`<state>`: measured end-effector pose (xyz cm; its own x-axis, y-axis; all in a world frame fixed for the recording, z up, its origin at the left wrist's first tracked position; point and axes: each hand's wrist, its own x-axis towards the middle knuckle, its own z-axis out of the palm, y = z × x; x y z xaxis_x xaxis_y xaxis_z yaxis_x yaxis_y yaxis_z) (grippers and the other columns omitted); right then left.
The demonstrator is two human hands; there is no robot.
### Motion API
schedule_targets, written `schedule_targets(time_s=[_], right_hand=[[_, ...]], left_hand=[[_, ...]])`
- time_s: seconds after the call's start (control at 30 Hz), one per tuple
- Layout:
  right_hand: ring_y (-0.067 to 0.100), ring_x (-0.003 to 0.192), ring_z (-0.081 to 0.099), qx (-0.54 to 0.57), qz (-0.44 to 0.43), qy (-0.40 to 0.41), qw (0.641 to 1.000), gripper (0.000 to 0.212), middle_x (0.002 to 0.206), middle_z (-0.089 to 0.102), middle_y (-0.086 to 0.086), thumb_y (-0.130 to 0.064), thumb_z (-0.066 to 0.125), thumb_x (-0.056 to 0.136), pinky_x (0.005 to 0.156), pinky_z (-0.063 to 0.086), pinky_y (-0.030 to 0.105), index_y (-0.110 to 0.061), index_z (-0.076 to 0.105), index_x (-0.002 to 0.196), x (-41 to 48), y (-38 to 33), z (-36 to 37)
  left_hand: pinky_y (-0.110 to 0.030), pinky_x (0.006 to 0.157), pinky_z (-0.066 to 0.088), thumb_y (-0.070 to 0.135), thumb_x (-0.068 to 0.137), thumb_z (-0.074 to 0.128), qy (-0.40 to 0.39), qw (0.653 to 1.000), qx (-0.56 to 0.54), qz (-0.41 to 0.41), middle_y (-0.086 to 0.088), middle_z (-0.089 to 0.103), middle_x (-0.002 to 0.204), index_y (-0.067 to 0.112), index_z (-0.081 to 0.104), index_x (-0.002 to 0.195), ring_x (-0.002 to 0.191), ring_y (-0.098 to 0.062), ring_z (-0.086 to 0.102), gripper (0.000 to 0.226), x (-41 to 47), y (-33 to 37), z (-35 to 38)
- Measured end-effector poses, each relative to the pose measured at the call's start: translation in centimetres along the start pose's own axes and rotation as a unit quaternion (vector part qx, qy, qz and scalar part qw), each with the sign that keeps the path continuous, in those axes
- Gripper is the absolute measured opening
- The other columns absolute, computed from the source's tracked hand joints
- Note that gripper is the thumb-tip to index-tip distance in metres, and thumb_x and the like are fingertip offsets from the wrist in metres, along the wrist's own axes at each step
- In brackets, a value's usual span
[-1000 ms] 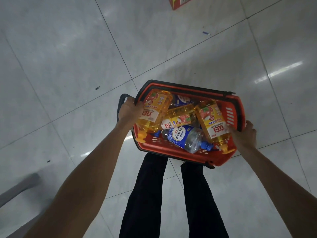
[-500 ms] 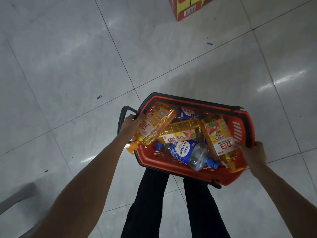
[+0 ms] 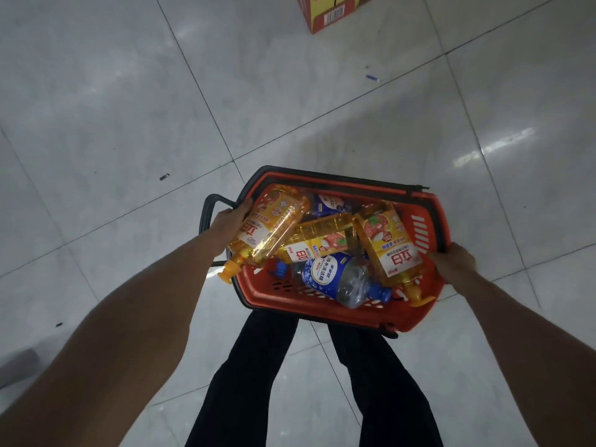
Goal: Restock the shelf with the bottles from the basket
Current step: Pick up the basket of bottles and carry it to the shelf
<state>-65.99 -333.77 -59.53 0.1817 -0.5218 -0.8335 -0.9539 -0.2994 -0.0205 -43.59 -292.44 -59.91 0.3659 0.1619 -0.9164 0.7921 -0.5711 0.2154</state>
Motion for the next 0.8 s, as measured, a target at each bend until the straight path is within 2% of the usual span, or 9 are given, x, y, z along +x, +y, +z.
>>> schedule_targets(time_s=[0.2,0.3,0.37,0.43,0.5,0.53,0.7,0.73,0.8], right_hand=[[0.024,0.072,0.066,-0.05,-0.032,0.002,0.998,0.042,0.088,0.067,0.006,-0.05,0.066,0.094,0.069,0.059,0.036,-0.013,0.062,0.113,-6.4,-2.2,-3.5],[0.017,0.063,0.063,-0.08,-0.052,0.002,0.995,0.042,0.081,0.067,0.001,-0.054,0.066,0.092,0.057,0.052,0.027,-0.016,0.063,0.108,-12.4,-4.8,-7.1],[0.016,0.061,0.063,-0.099,-0.073,0.004,0.992,0.042,0.078,0.067,0.0,-0.055,0.064,0.093,0.052,0.047,0.023,-0.015,0.064,0.105,-17.4,-6.9,-9.8],[0.016,0.06,0.064,-0.123,-0.098,0.011,0.988,0.04,0.075,0.067,0.0,-0.052,0.062,0.095,0.049,0.043,0.022,-0.013,0.065,0.104,-23.1,-9.1,-12.4],[0.018,0.06,0.066,-0.139,-0.124,0.026,0.982,0.039,0.075,0.069,0.001,-0.051,0.059,0.097,0.05,0.045,0.023,-0.013,0.065,0.101,-28.3,-11.5,-14.5],[0.019,0.061,0.067,-0.147,-0.137,0.029,0.979,0.039,0.075,0.07,0.002,-0.052,0.058,0.097,0.053,0.048,0.025,-0.014,0.065,0.098,-30.9,-12.8,-15.3],[0.022,0.069,0.069,-0.18,-0.204,0.024,0.962,0.034,0.081,0.07,0.002,-0.056,0.061,0.094,0.069,0.057,0.036,-0.021,0.061,0.096,-41.3,-20.3,-16.9],[0.022,0.069,0.069,-0.192,-0.218,0.027,0.957,0.035,0.082,0.07,0.001,-0.056,0.06,0.094,0.069,0.057,0.035,-0.022,0.062,0.097,-42.7,-22.0,-16.7],[0.021,0.068,0.068,-0.224,-0.24,0.03,0.944,0.038,0.081,0.07,0.001,-0.057,0.059,0.094,0.068,0.056,0.034,-0.02,0.065,0.099,-44.7,-24.9,-15.9]], left_hand=[[-0.041,0.086,0.061,0.071,0.09,0.059,0.0,1.0,-0.018,-0.024,-0.013,0.078,0.096,0.009,0.07,0.113,0.09,-0.032,0.076,0.068,-6.7,-2.0,-4.3],[-0.038,0.082,0.061,0.074,0.089,0.059,0.003,0.999,-0.033,-0.036,-0.013,0.078,0.092,0.008,0.072,0.108,0.087,-0.032,0.076,0.07,-12.9,-2.3,-8.5],[-0.041,0.087,0.062,0.082,0.082,0.059,0.013,0.998,-0.046,-0.039,-0.012,0.079,0.092,0.008,0.074,0.11,0.086,-0.031,0.077,0.08,-17.5,-3.0,-11.9],[-0.039,0.08,0.061,0.085,0.083,0.052,0.037,0.998,-0.04,-0.036,-0.011,0.078,0.089,0.008,0.074,0.107,0.084,-0.029,0.075,0.083,-22.4,-3.8,-15.0],[-0.032,0.065,0.052,0.082,0.091,0.043,0.075,0.996,-0.028,-0.028,-0.008,0.074,0.085,0.009,0.071,0.105,0.079,-0.025,0.07,0.079,-26.8,-4.8,-18.1],[-0.031,0.063,0.048,0.081,0.092,0.041,0.093,0.995,-0.024,-0.03,-0.007,0.071,0.084,0.011,0.069,0.106,0.078,-0.024,0.068,0.077,-28.6,-5.4,-19.7],[-0.044,0.094,0.055,0.087,0.086,0.042,0.125,0.988,-0.066,-0.064,-0.022,0.071,0.11,0.001,0.065,0.121,0.101,-0.039,0.068,0.096,-35.0,-8.6,-27.4],[-0.044,0.095,0.055,0.085,0.087,0.045,0.124,0.986,-0.09,-0.068,-0.023,0.07,0.112,0.001,0.064,0.123,0.103,-0.04,0.068,0.092,-36.1,-9.2,-28.7],[-0.041,0.083,0.056,0.076,0.092,0.05,0.121,0.984,-0.115,-0.057,-0.017,0.07,0.1,0.003,0.066,0.118,0.094,-0.036,0.068,0.079,-38.4,-10.8,-30.9]])
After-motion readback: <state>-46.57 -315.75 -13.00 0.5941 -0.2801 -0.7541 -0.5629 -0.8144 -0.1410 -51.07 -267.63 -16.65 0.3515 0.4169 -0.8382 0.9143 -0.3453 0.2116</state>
